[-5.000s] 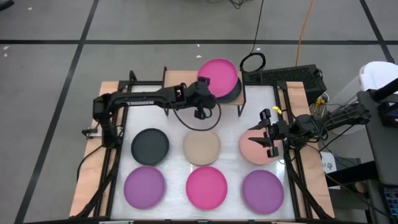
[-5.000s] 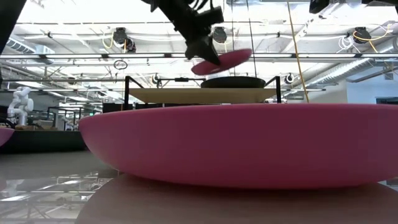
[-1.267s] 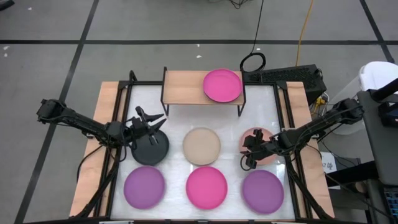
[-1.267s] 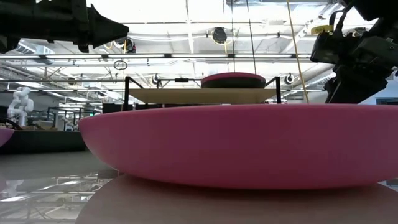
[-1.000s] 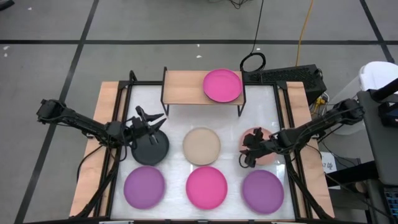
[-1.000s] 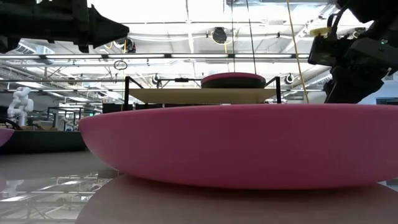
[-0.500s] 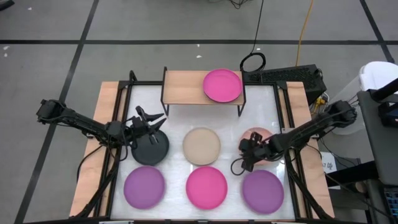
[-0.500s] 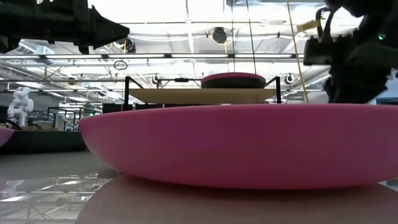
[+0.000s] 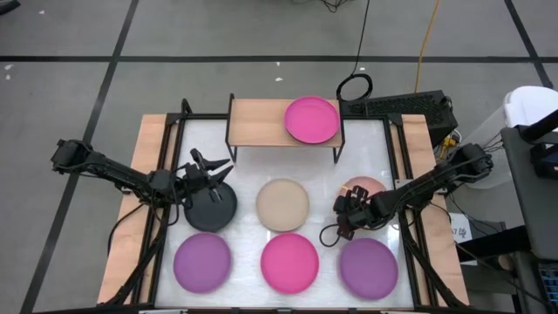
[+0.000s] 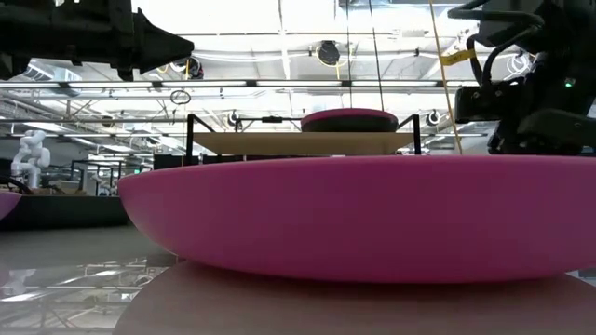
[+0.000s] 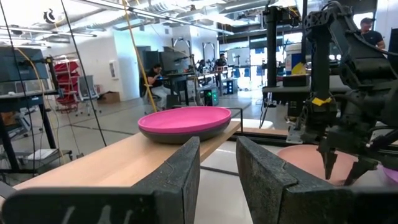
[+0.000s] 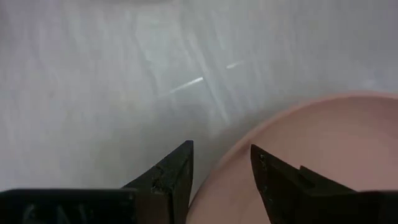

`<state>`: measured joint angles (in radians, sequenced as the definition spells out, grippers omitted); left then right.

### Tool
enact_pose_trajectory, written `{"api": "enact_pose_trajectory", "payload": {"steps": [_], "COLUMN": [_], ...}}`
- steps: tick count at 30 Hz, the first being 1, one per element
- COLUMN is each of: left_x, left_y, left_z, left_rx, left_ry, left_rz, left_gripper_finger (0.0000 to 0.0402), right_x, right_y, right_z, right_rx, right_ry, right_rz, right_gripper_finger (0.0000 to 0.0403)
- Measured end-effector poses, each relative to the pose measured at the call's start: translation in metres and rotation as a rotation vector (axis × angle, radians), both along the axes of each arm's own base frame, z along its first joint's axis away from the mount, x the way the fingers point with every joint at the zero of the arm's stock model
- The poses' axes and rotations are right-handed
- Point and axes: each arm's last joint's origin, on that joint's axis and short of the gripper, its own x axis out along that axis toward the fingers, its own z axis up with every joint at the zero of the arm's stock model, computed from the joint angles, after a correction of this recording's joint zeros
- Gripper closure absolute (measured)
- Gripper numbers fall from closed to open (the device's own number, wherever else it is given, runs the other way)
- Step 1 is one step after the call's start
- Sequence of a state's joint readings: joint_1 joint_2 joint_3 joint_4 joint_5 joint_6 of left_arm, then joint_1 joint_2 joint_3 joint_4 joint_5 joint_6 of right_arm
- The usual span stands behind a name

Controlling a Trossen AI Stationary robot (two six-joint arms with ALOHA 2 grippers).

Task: Place and stack plates onto a shelf
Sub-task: Stack the light orange plate on top of the pink plate on the shelf

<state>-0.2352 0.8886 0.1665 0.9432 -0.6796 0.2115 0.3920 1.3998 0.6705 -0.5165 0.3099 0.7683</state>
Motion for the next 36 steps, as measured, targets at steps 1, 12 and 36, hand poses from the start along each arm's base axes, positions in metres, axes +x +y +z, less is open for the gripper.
{"api": "enact_pose_trajectory", "payload": {"steps": [1, 12, 36], "left_x": [0.000, 0.000, 0.000], "left_y": [0.000, 0.000, 0.000], "left_z": [0.000, 0.000, 0.000], "left_rx": [0.000, 0.002, 0.011], "left_ry": [0.000, 0.001, 0.006], "left_rz": [0.000, 0.001, 0.003], "left_gripper_finger": [0.0291, 0.0291, 0.0291], "right_x": [0.000, 0.003, 0.000], "right_y": [0.000, 0.002, 0.023], "right_z": [0.000, 0.001, 0.074], "right_rx": [-0.003, -0.035, 0.048], "right_ry": [0.000, -0.005, -0.393], "right_rz": [0.011, 0.164, 0.308], "right_gripper_finger": [0.0267, 0.0392, 0.0401]}}
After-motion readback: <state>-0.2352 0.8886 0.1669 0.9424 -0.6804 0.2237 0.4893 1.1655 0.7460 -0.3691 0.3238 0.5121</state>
